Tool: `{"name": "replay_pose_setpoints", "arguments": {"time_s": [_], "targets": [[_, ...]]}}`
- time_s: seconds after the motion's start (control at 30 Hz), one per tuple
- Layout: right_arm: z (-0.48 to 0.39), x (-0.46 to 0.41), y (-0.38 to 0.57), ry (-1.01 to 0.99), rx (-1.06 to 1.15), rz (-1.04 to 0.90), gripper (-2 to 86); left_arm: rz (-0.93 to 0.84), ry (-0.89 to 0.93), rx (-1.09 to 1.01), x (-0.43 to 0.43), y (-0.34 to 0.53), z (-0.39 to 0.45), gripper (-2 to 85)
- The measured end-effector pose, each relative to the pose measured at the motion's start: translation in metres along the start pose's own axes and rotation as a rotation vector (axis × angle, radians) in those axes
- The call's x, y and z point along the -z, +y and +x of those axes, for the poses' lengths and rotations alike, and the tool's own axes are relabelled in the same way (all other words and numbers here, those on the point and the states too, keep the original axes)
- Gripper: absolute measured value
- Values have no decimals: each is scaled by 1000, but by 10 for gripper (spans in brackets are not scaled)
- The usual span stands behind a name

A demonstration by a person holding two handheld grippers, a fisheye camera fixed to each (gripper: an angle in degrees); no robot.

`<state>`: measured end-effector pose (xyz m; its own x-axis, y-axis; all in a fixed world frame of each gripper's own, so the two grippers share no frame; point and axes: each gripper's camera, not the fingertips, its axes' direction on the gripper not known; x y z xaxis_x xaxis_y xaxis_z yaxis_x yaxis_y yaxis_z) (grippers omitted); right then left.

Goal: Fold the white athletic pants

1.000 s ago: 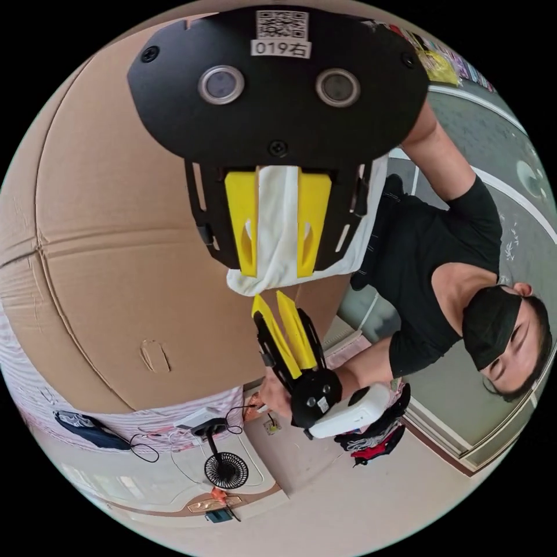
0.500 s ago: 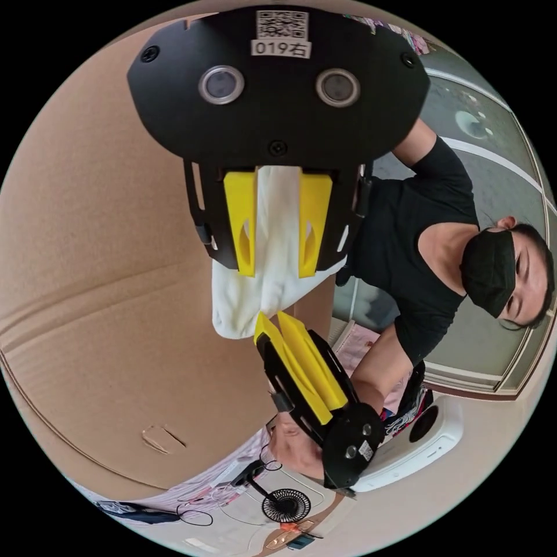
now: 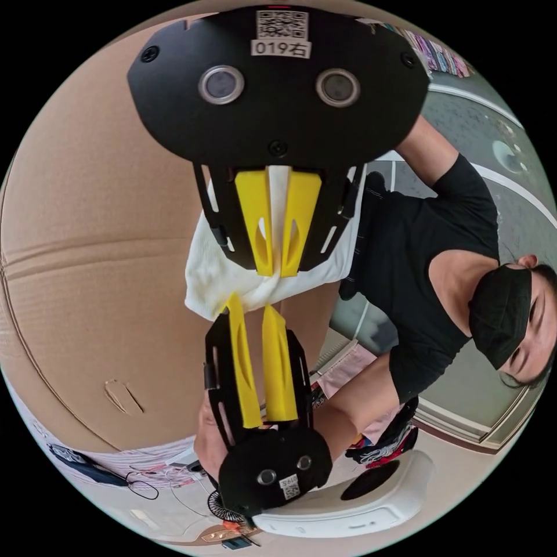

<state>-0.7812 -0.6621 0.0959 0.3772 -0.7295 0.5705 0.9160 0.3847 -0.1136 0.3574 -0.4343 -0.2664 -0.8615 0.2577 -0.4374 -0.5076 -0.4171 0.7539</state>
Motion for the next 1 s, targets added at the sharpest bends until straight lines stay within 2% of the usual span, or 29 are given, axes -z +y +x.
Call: {"name": "replay_pose_setpoints", "arguments": {"time_s": [0.17, 0.53, 0.77, 1.0], "targets": [[18, -7, 19, 15, -5, 7, 3, -172, 111, -25, -14, -30, -41, 40], [72, -27, 69, -11, -66, 42, -3, -248, 290, 55, -20, -65, -134, 7], [104, -44, 99, -35, -118, 62, 7, -303, 501, 194, -33, -78, -203, 4], [117, -45, 131, -84, -106, 56, 59, -347, 538, 170, -39, -102, -231, 3]]}}
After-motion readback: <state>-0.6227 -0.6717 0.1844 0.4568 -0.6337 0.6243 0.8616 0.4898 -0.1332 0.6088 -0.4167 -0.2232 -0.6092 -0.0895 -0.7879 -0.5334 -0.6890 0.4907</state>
